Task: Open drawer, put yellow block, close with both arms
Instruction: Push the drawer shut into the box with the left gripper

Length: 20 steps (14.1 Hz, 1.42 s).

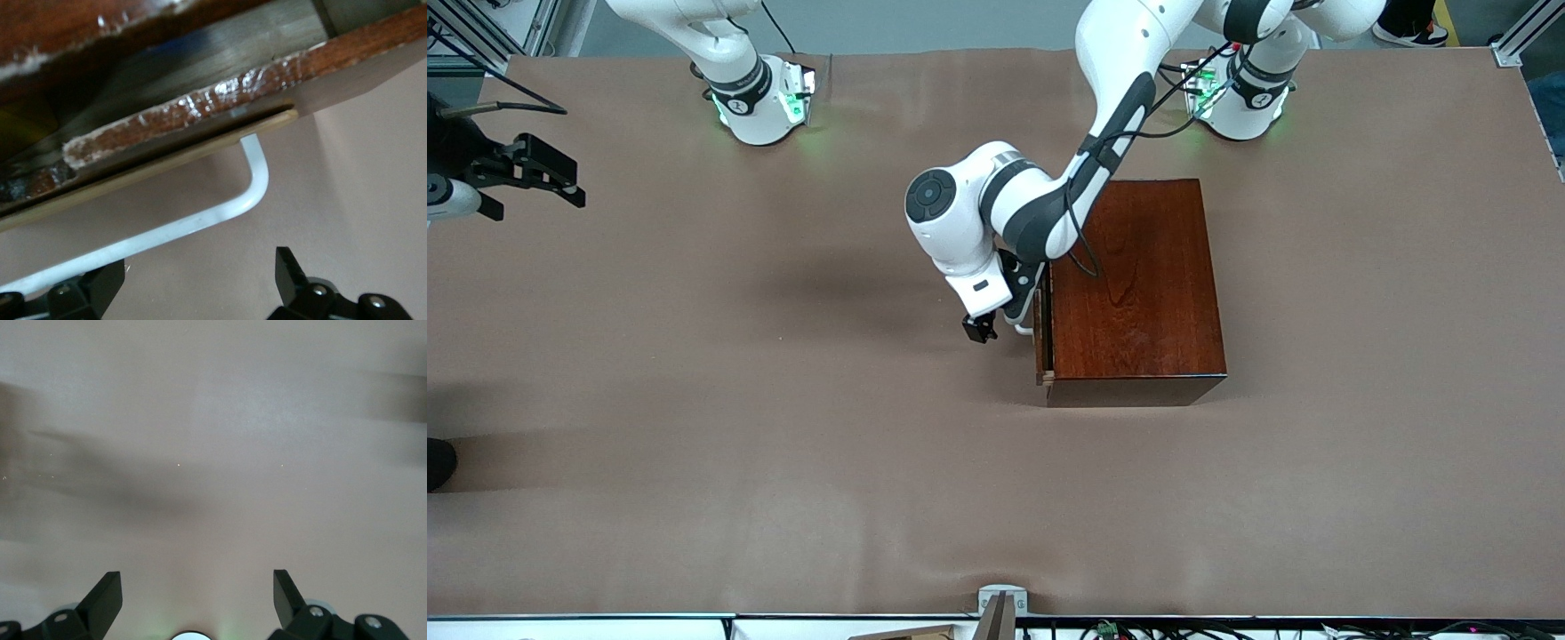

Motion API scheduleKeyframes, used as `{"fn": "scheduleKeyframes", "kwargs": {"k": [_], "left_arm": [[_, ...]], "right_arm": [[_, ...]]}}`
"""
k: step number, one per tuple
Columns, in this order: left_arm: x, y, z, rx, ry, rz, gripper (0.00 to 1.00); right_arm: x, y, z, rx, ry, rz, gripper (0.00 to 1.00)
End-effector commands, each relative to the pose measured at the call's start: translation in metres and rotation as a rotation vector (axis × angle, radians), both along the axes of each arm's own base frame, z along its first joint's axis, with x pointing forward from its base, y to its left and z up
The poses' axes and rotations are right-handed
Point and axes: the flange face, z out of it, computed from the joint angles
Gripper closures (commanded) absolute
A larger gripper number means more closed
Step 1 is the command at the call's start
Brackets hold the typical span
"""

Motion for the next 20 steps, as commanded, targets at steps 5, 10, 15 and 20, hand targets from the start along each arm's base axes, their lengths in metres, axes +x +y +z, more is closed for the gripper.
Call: {"fn": "scheduleKeyframes", "kwargs": {"k": [5,10,15,20], "left_arm": [[0.020,0.026,0.020,-0.033,0.035,0.073,0.00],[0.030,0.037,0.017,-0.032,0.042,0.095,0.00],[0.037,0.039,0.040,-0.095,0.052,0.109,0.00],[0.054,0.062,0.163,-0.260,-0.023,0.072,0.00]], "right_arm": [[0.001,0.001,0.003,-0.009,-0.005,0.003,0.00],[0.001,0.001,0.003,-0.006,-0.005,0.003,0.00],[0.001,0.001,0.003,-0.006,-0.005,0.003,0.00],[0.001,0.002,0.003,-0.004,-0.003,0.004,0.00]]}}
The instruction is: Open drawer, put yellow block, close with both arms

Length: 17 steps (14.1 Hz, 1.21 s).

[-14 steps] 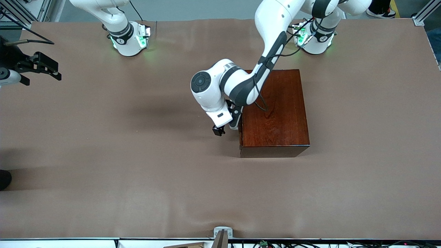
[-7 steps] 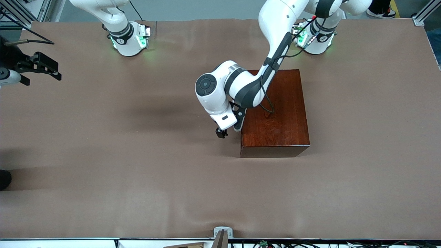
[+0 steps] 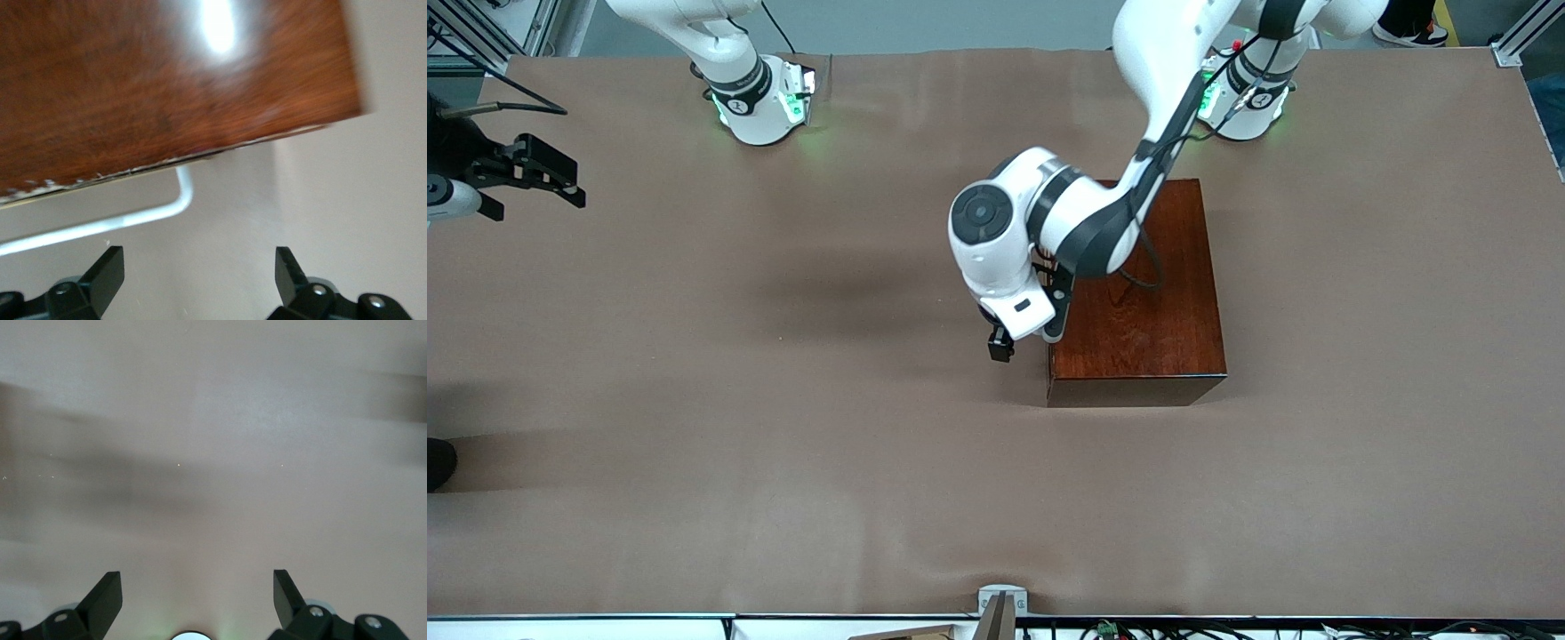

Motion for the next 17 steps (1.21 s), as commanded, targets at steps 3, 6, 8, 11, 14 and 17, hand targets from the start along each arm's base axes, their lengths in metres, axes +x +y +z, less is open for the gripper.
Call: {"fn": "scheduleKeyframes", "kwargs": {"k": [3,6,8,11,14,17], "left_arm": [[0.026,0.087,0.144,-0.126,-0.066,-0.120,0.00],[0.038,0.158,0.184,-0.123,0.017,-0.345,0.00],[0.044,0.204,0.203,-0.110,0.047,-0.465,0.00],[0.048,0.278,0.226,-0.105,0.119,-0.683,0.00],[0.046,0.339,0.243,-0.112,0.168,-0.814,0.00],[0.035,0.385,0.251,-0.134,0.173,-0.982,0.00]], "right_arm": [[0.001,0.001,0.003,-0.005,-0.004,0.002,0.00],[0.001,0.001,0.003,-0.005,-0.004,0.002,0.00],[0.001,0.001,0.003,-0.004,-0.005,0.002,0.00],[0.001,0.001,0.003,-0.005,-0.005,0.002,0.00],[0.001,0.001,0.003,-0.004,-0.005,0.002,0.00],[0.001,0.000,0.003,-0.006,-0.004,0.000,0.00]]}}
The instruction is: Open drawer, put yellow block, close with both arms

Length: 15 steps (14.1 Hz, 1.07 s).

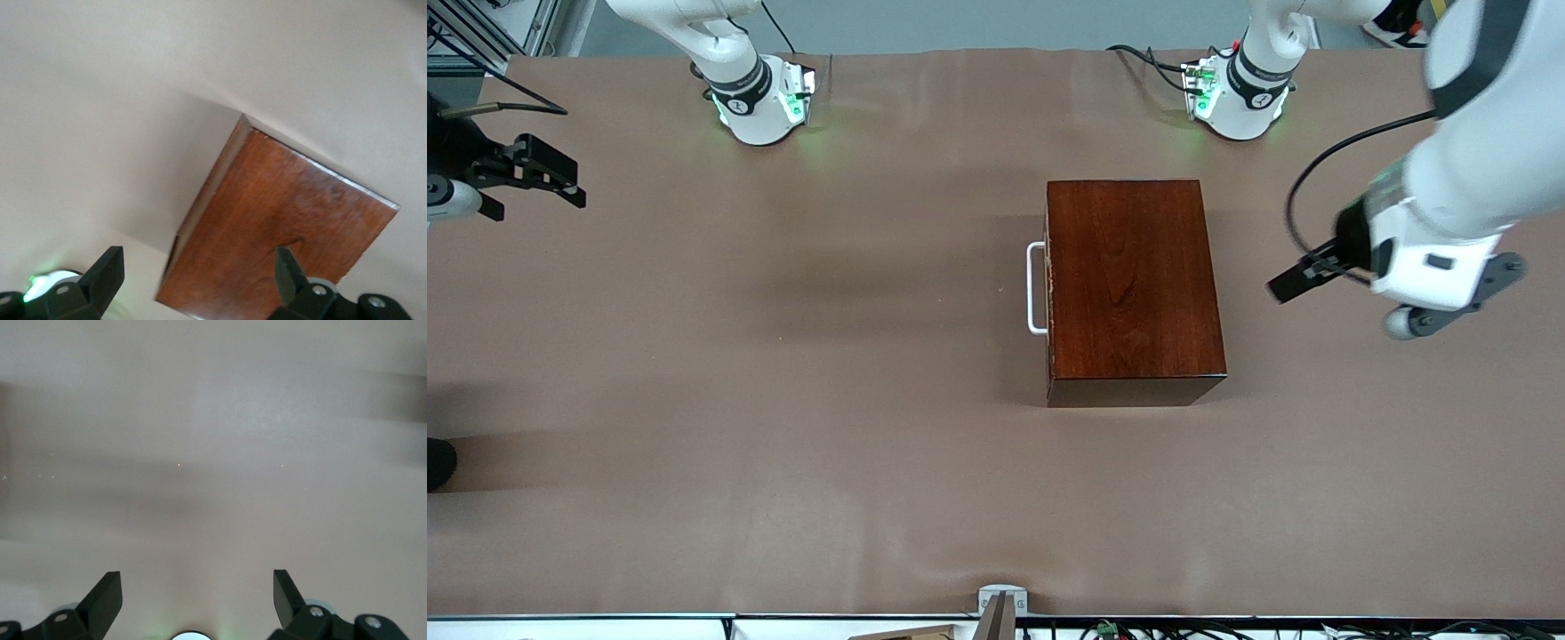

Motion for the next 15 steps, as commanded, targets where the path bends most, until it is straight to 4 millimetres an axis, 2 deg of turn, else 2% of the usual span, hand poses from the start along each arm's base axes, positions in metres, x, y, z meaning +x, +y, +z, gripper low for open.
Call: {"fn": "scheduleKeyframes", "kwargs": {"k": [1,4,5,8,10,13,14,15], "left_arm": [[-0.021,0.035,0.010,-0.041,0.008,-0.121,0.00],[-0.031,0.077,0.009,-0.034,0.015,-0.306,0.00],[-0.034,0.084,0.006,-0.017,0.029,-0.384,0.00],[-0.038,0.103,0.013,-0.021,0.017,-0.457,0.00],[-0.045,0.108,0.024,-0.031,-0.004,-0.517,0.00],[-0.064,0.116,0.036,-0.036,-0.025,-0.514,0.00],[-0.071,0.130,0.037,-0.036,-0.033,-0.490,0.00],[-0.077,0.123,0.037,-0.033,-0.040,-0.505,0.00]], "right_arm": [[0.001,0.000,0.003,-0.006,-0.004,0.000,0.00],[0.001,0.000,0.003,-0.006,-0.004,0.000,0.00],[0.001,0.000,0.003,-0.006,-0.004,0.000,0.00],[0.001,0.000,0.003,-0.006,-0.004,0.002,0.00],[0.001,0.000,0.003,-0.006,-0.004,0.000,0.00],[0.001,0.000,0.003,-0.006,-0.002,0.000,0.00],[0.001,0.000,0.003,-0.006,-0.002,0.000,0.00],[0.001,0.000,0.003,-0.006,-0.002,0.000,0.00]]}}
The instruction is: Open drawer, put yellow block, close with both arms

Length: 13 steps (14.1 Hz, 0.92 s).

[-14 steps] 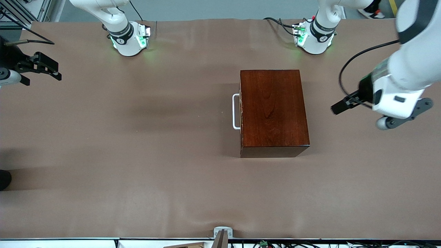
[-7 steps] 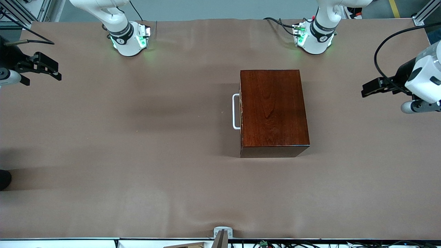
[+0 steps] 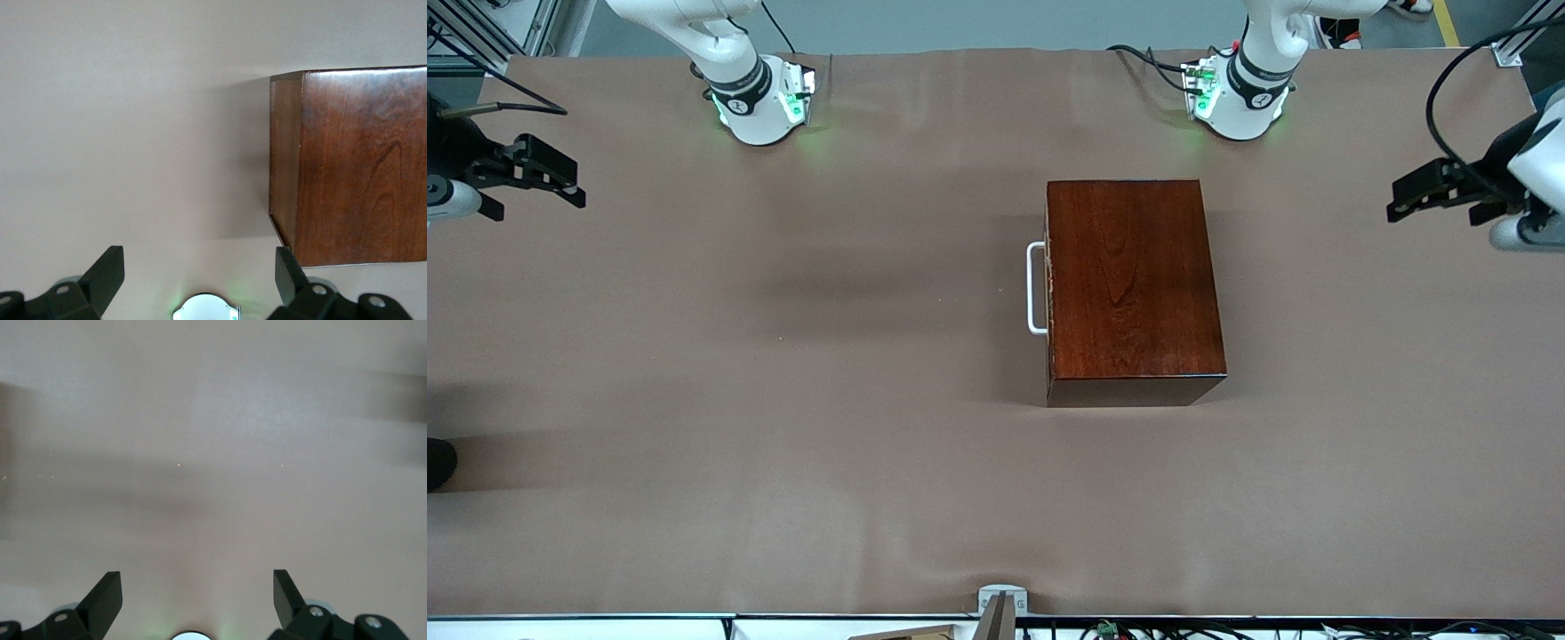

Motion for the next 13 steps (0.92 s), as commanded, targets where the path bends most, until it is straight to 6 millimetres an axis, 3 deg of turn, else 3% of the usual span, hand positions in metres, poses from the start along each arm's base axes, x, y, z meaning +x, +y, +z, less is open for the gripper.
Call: {"fn": "scheduleKeyframes", "kwargs": {"k": [1,7,9,13], "left_arm": [[-0.027,0.010,0.007,0.015,-0.033,-0.012,0.00],[-0.044,0.003,0.000,0.041,-0.069,0.008,0.00],[-0.043,-0.008,0.000,0.043,-0.076,-0.001,0.00],[-0.035,-0.010,0.001,0.091,-0.082,0.012,0.00]], "right_arm": [[0.001,-0.001,0.003,-0.006,-0.002,-0.001,0.00],[0.001,-0.001,0.003,-0.006,-0.001,-0.001,0.00],[0.001,-0.002,0.003,-0.006,-0.001,-0.002,0.00],[0.001,-0.002,0.003,-0.006,-0.002,-0.002,0.00]]}}
